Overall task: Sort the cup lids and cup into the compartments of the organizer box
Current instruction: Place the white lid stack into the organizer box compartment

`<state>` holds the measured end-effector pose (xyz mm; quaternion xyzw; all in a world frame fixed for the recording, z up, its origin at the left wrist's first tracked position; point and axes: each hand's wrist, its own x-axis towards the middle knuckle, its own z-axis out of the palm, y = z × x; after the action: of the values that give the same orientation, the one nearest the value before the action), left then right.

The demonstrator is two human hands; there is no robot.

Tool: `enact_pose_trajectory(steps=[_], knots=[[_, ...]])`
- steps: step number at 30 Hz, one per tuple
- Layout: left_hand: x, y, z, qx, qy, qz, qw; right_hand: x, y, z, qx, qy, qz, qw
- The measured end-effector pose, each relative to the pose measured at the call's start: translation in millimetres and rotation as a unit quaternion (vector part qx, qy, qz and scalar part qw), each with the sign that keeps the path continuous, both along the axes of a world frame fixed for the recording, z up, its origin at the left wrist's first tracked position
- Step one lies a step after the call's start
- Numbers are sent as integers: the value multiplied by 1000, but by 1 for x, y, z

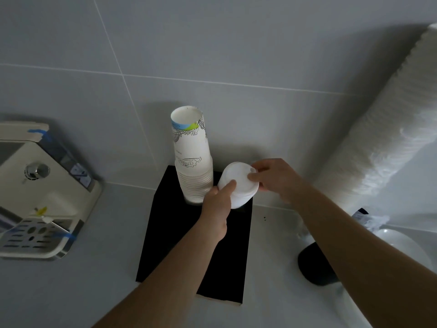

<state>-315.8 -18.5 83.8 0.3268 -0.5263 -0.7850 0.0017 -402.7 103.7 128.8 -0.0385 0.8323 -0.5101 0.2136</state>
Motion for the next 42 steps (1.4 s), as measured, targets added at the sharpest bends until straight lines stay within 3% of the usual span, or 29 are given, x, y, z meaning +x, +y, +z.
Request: enact_pose_trajectory(steps=[7,13,16,20,28,35,37,42], knots=[[-8,-2,-2,-11,-25,6,1000,-6,-5,-20,17,10,-1,1000],[-9,-1,-6,-143,-29,-30,989,-6,-3,-30,6,3,-20,1000],[-14,-2,-2,-157,-48,-33,986,-8,-2,-33,10,5,-16,1000],[-12,-3,-2,-154,-68,-22,985,2,-8,-35,95,103,26,990],[-5,0,-8,-315,-63,-26,947,19,-10,-58,154,270,48,949],[-3,5,-14,-354,-51,-21,933,16,-5,-66,115,227,37,966],[-4,5,-16,-388,-61,-47,918,17,-2,-67,119,188,51,973],[2,-7,-15,-526,-72,-159,833,21,6,-72,97,132,49,985]])
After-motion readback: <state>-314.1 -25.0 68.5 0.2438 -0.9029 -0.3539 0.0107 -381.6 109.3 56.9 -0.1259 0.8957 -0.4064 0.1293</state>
